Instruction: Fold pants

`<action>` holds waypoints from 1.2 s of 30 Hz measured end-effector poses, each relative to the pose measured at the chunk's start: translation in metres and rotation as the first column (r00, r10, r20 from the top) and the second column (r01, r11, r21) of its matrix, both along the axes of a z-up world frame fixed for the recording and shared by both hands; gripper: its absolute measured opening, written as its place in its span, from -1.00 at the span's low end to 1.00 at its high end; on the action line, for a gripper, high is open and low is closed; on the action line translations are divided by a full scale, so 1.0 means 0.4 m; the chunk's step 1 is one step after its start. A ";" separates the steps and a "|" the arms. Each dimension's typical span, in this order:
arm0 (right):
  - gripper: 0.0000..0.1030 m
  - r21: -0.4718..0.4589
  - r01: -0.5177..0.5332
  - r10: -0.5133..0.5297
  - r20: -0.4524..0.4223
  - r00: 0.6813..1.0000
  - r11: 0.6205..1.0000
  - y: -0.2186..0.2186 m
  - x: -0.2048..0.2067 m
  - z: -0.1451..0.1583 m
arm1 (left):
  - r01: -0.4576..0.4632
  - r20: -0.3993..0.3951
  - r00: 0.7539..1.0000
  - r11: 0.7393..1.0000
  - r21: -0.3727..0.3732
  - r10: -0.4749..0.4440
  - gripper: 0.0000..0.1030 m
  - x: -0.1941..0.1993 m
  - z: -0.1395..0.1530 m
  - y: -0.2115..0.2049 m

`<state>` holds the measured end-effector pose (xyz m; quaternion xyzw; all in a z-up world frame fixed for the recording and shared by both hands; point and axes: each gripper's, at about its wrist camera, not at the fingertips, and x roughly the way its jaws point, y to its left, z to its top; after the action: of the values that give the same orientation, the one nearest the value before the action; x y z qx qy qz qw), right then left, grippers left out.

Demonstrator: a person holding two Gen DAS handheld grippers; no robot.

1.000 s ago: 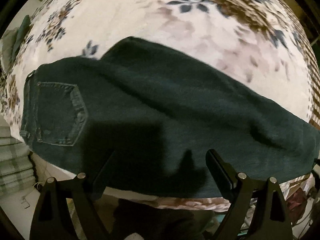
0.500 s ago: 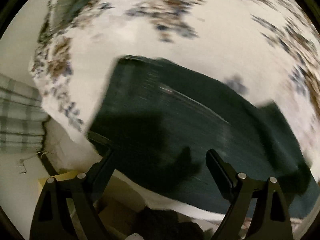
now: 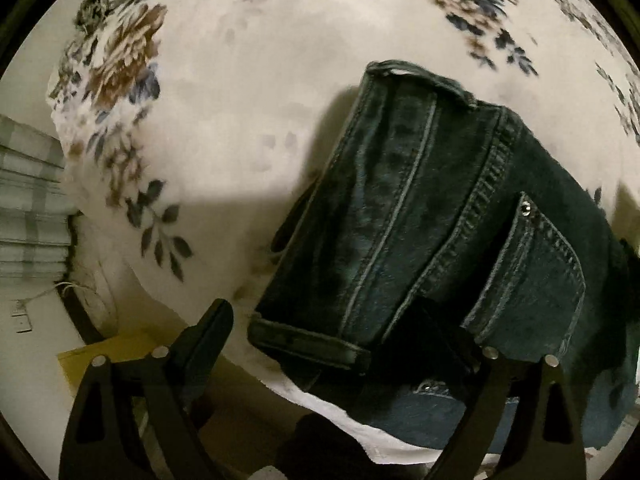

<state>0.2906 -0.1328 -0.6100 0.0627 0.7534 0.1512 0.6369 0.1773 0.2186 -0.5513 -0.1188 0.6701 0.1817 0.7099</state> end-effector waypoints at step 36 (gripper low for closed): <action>-0.33 0.055 0.265 -0.260 -0.082 0.962 0.963 -0.046 0.082 -0.041 | 0.061 -0.014 0.998 0.998 -0.017 -0.061 0.89 -0.011 0.022 0.014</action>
<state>0.3234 -0.1514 -0.6264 0.1885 0.7559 0.0877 0.6208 0.1729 0.2242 -0.5427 -0.1028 0.6800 0.1551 0.7092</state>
